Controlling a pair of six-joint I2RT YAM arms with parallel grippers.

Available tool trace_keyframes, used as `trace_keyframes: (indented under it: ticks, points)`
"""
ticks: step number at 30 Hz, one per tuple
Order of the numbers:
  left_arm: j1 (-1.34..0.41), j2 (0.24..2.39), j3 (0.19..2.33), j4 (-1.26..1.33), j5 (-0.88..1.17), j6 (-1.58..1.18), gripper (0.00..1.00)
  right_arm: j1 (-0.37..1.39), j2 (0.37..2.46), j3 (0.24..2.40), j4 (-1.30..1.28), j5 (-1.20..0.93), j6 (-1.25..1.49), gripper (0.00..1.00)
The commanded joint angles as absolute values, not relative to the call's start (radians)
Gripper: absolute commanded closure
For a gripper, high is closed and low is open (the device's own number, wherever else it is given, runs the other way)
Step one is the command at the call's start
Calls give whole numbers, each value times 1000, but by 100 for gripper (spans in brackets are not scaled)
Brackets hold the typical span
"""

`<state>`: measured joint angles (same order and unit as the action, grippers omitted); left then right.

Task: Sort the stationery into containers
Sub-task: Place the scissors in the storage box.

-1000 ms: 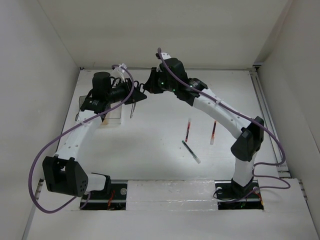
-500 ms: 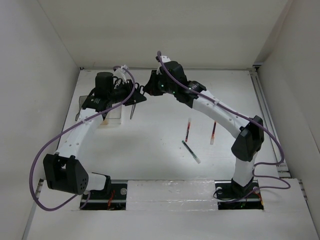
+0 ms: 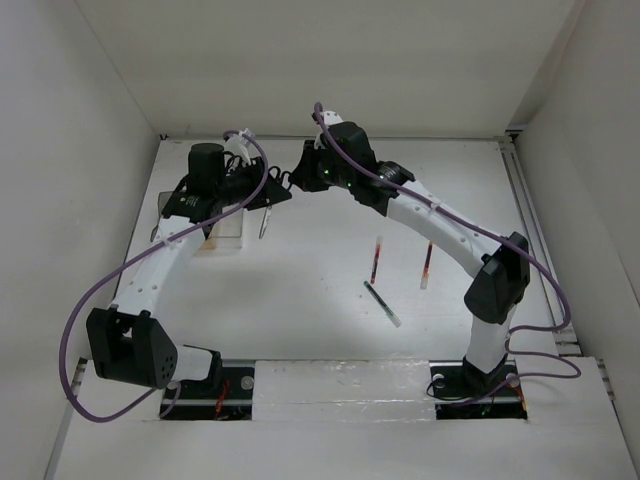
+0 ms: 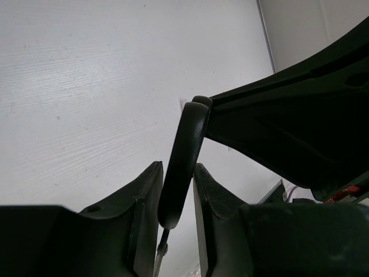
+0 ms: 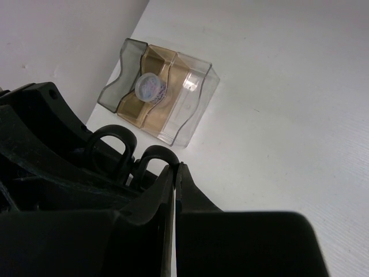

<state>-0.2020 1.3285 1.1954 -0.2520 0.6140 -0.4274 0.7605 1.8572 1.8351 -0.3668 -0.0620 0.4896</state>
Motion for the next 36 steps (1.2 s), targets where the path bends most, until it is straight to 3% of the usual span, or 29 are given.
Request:
trace_keyframes:
  ticks: [1, 4, 5, 6, 7, 11, 12, 13, 14, 16, 17, 21, 27, 31, 36]
  points:
    - [-183, 1318, 1239, -224, 566, -407, 78, 769, 1792, 1838, -382, -52, 466, 100]
    - [-183, 1318, 1239, -224, 566, -407, 82, 778, 1801, 1859, -402, -52, 457, 100]
    - [-183, 1318, 1239, -224, 566, -407, 86, 778, 1801, 1859, -402, -52, 457, 100]
    - [-183, 1318, 1239, -224, 566, -407, 97, 778, 1801, 1859, -402, -52, 457, 100]
    - [-183, 1318, 1239, -224, 566, -407, 100, 787, 1801, 1859, -402, -52, 448, 100]
    - [-183, 1318, 1239, -224, 540, -397, 100, 787, 1801, 1859, -402, -52, 448, 100]
    - [-183, 1309, 1249, -233, 522, -397, 100, 787, 1801, 1844, -402, -52, 448, 95]
    - [-183, 1308, 1249, -233, 494, -397, 100, 787, 1801, 1833, -402, -52, 448, 82]
    - [-183, 1308, 1265, -267, 410, -397, 100, 787, 1781, 1819, -390, -52, 448, 49]
    - [-183, 1308, 1292, -304, 324, -373, 100, 787, 1737, 1768, -358, -41, 448, 23]
    - [-183, 1308, 1301, -304, 290, -373, 100, 775, 1720, 1749, -348, -41, 448, 1]
    - [-183, 1308, 1301, -304, 115, -364, 100, 739, 1623, 1646, -321, -41, 448, 1]
    - [-89, 1327, 1281, -249, 78, -238, 100, 699, 1400, 1401, -290, -41, 448, 1]
    - [16, 1350, 1272, -192, 175, -186, 100, 699, 1269, 1275, -290, -41, 460, 1]
    - [55, 1416, 1400, -219, 103, -73, 100, 719, 1148, 1167, -302, -26, 480, 1]
